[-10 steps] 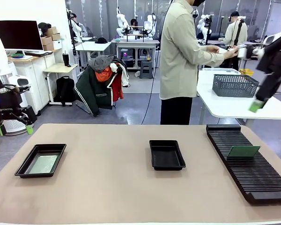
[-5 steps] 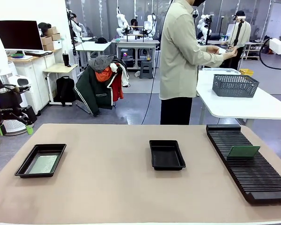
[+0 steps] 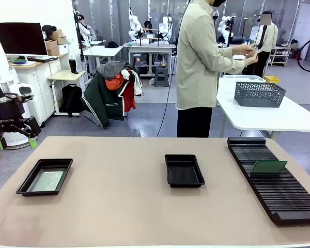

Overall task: Inspect and transfer BCBs to ESD trays.
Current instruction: Pick up the Blank PCB from the PCB Rack and place it in the right ESD tray.

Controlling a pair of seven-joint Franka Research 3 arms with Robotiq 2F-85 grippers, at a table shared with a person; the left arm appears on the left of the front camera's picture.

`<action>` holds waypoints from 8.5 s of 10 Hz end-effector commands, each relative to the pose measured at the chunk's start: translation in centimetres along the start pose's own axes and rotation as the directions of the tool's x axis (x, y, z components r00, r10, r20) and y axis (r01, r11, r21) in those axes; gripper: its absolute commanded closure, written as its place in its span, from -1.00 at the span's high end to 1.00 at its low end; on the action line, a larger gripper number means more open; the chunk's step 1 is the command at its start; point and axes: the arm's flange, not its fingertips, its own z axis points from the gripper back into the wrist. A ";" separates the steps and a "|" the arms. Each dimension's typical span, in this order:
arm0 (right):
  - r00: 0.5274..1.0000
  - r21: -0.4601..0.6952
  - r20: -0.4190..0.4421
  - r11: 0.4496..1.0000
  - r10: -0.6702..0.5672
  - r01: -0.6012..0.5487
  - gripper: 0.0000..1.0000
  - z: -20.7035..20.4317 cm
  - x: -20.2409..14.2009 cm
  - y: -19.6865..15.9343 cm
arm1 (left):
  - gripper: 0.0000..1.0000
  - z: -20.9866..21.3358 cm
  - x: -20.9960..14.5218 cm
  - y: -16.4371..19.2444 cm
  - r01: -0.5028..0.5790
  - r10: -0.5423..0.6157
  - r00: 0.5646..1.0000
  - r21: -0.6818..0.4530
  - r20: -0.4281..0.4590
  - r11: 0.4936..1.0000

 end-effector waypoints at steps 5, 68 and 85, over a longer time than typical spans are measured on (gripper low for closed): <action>1.000 -0.001 -0.009 1.000 0.004 -0.004 1.00 0.0 0.3 0.0 | 1.00 -0.1 0.0 0.0 0.001 -0.001 1.000 -0.001 0.002 1.000; 0.997 -0.008 -0.038 0.997 0.071 -0.071 -0.81 -32.5 -3.3 -10.4 | 1.00 -0.1 0.0 0.0 0.001 -0.001 1.000 -0.001 0.002 1.000; 0.989 0.038 -0.116 0.996 0.088 -0.085 -1.00 -4.2 -0.6 -8.8 | 1.00 -0.1 0.0 0.0 0.001 -0.001 1.000 -0.001 0.002 1.000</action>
